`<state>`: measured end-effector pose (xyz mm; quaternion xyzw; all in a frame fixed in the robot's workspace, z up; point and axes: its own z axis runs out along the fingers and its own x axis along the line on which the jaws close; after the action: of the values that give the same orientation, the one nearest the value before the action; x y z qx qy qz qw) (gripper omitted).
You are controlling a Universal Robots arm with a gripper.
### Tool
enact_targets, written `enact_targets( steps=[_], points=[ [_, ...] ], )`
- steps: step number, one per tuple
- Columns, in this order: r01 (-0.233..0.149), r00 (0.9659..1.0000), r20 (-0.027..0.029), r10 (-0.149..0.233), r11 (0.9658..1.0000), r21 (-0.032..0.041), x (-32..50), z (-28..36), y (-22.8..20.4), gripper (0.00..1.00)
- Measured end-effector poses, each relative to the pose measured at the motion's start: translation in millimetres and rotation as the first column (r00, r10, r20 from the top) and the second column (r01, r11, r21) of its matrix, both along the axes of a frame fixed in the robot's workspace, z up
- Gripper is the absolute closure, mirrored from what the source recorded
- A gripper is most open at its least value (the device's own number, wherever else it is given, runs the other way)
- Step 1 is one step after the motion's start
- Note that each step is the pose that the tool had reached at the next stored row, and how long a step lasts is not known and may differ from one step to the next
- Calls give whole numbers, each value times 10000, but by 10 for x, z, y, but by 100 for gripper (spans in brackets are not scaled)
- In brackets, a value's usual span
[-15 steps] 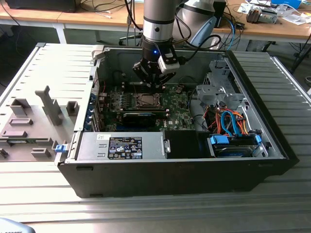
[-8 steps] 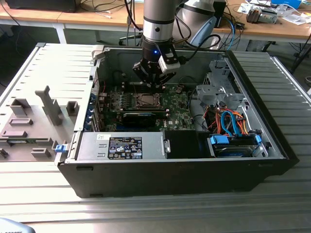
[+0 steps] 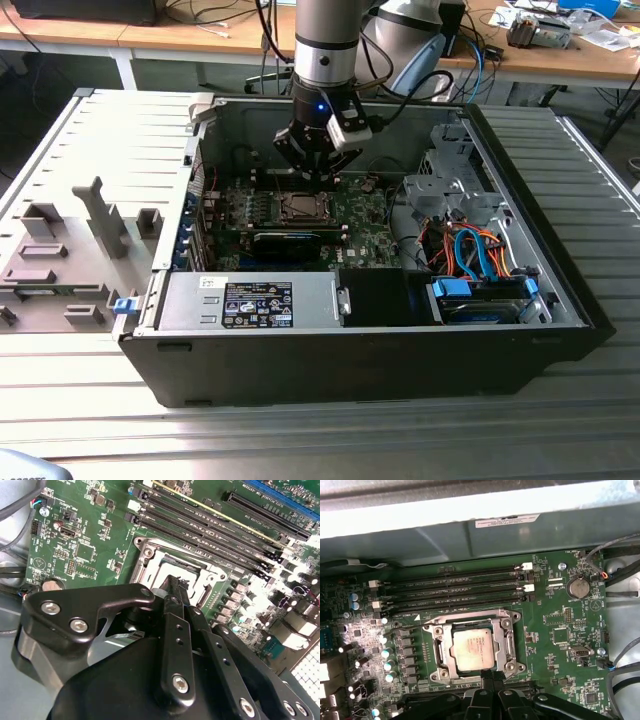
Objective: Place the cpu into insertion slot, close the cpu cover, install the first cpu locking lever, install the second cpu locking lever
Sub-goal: 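Install the first cpu locking lever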
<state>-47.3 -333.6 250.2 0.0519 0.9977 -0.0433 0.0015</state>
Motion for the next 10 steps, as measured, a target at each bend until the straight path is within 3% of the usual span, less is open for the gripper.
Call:
enact_targets(
  steps=[10],
  points=[
    [-221, 9998, 0, 221, 9998, 0, 0, 0, 0, 89]
  ],
)
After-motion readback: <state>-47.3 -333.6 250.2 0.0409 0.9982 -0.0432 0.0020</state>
